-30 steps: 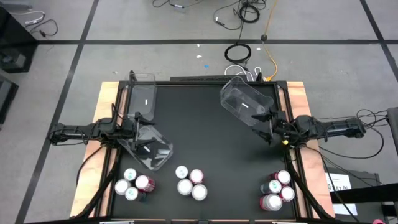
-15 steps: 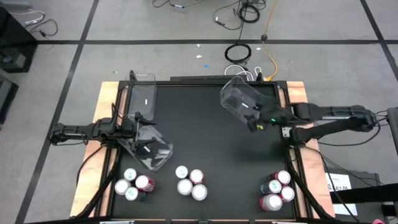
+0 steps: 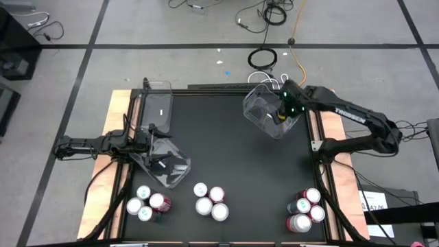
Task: Sort soda cans
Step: Move the top right transparent bin to the middle right
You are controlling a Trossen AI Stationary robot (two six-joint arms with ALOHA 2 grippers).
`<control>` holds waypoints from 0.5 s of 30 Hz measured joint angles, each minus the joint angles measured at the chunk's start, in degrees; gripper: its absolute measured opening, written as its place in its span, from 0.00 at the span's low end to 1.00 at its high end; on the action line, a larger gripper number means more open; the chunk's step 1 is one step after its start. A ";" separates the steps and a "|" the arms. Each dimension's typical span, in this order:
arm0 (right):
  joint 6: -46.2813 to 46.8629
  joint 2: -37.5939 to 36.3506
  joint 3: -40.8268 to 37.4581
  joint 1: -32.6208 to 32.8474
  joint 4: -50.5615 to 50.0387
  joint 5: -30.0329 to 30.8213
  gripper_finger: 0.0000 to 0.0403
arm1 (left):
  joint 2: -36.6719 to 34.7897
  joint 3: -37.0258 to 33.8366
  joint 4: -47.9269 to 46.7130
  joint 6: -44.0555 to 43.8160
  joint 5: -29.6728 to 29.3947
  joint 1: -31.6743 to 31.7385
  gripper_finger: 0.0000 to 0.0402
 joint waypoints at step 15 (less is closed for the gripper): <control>-24.38 14.92 0.00 -15.47 4.91 0.61 0.60 | -0.01 -0.02 0.00 0.00 0.00 0.00 0.99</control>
